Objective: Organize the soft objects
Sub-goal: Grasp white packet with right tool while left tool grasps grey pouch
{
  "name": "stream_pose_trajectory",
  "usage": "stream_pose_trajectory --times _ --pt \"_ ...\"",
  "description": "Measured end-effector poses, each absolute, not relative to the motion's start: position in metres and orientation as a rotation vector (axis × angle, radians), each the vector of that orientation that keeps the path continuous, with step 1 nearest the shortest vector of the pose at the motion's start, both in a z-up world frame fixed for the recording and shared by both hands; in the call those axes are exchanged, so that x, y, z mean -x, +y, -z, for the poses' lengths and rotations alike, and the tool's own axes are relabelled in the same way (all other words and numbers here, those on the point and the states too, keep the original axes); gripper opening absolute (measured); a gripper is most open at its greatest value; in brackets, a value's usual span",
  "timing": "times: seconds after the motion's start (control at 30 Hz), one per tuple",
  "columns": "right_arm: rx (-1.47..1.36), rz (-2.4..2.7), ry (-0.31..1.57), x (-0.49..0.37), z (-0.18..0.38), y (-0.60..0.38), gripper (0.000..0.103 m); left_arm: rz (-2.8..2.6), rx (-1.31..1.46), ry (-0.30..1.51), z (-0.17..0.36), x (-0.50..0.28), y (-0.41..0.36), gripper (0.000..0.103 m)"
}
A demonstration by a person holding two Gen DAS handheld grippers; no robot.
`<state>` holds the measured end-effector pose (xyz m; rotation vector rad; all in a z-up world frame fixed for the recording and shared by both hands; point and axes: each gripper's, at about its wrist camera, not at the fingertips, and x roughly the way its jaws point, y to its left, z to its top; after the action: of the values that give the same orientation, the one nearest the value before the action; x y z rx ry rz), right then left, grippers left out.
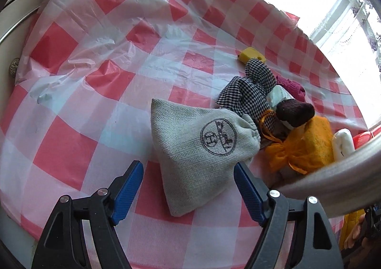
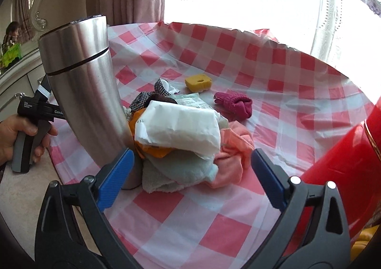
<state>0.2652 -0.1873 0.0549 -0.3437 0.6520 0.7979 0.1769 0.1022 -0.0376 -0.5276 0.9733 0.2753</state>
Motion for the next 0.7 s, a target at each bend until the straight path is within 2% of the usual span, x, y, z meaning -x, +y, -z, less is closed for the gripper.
stream_pose_trajectory --times 0.2,0.43,0.7 --pt "0.382 -0.880 0.627 -0.273 -0.049 -0.172 0.100 -0.258 0.501 0.976 0.048 -0.188 0.097 0.079" --pt "0.386 -0.895 0.626 -0.285 -0.045 -0.163 0.101 -0.243 0.465 0.959 0.047 -0.189 0.094 0.060" --pt "0.344 -0.889 0.651 -0.298 -0.039 -0.160 0.101 -0.237 0.462 0.949 0.047 -0.187 0.093 0.044"
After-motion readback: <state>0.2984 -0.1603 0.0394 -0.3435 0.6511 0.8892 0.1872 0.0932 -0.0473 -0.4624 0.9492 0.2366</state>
